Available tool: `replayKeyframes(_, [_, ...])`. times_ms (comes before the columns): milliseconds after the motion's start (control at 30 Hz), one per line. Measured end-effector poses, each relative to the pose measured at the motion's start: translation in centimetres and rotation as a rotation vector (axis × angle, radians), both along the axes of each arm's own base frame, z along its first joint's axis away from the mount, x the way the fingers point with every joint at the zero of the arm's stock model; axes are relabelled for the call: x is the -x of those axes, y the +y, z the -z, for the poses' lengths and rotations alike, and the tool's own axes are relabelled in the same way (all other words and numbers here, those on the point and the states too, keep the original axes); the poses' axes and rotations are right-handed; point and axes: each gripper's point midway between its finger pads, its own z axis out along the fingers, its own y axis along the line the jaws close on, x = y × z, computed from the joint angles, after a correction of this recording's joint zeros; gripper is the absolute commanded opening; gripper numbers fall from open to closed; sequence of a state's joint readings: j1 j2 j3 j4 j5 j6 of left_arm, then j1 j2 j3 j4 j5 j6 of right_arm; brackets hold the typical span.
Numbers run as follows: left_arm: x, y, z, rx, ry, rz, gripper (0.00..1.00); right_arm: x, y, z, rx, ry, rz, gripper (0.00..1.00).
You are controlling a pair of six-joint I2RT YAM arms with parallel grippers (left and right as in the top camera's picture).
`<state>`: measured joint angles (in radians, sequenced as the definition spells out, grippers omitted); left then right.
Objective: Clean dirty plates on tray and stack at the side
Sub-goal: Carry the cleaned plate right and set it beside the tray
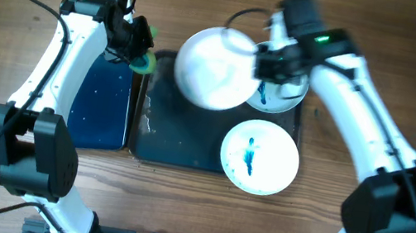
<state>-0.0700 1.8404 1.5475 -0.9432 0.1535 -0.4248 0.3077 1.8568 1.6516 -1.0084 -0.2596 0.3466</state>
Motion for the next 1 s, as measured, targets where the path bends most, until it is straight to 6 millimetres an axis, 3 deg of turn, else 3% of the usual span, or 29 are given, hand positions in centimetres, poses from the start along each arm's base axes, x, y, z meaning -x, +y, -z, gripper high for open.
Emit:
replayKeyframes(133, [0.1,-0.4,0.0,-0.001,0.000,0.011,0.04,-0.6,-7.8,-1.0,-0.044,0.057,0.195,0.04])
replayKeyframes(300, [0.1,-0.4,0.1,-0.029,0.000,0.013,0.04,0.5,-17.6,-1.4,0.064,0.093,0.445,0.04])
replayKeyframes(433, [0.1,-0.2,0.1,-0.040,0.001,0.009,0.04,1.6,-24.4,0.3,0.134,0.119,0.626,0.04])
replayKeyframes(500, [0.1,-0.2,0.1,-0.042,0.000,0.008,0.04,2.9,-26.7,1.9,0.150,0.155,0.697,0.04])
replayKeyframes(633, [0.1,-0.2,0.1,-0.043,0.000,0.008,0.04,4.9,-29.8,5.1,0.174,0.201,0.789,0.04])
replayKeyframes(800, [0.1,-0.2,0.1,-0.044,0.000,0.008,0.04,6.3,-30.6,8.9,0.205,0.214,0.815,0.06])
replayKeyframes(833, [0.1,-0.1,0.1,-0.046,0.000,0.007,0.04,7.1,-30.5,10.0,0.218,0.232,0.815,0.09])
replayKeyframes(867, [0.1,-0.1,0.1,-0.046,0.000,0.007,0.04,7.7,-30.4,10.6,0.228,0.249,0.815,0.23])
replayKeyframes(1000, [0.0,-0.1,0.1,-0.049,-0.004,0.006,0.04,9.4,-29.9,11.2,0.239,0.317,0.814,0.29])
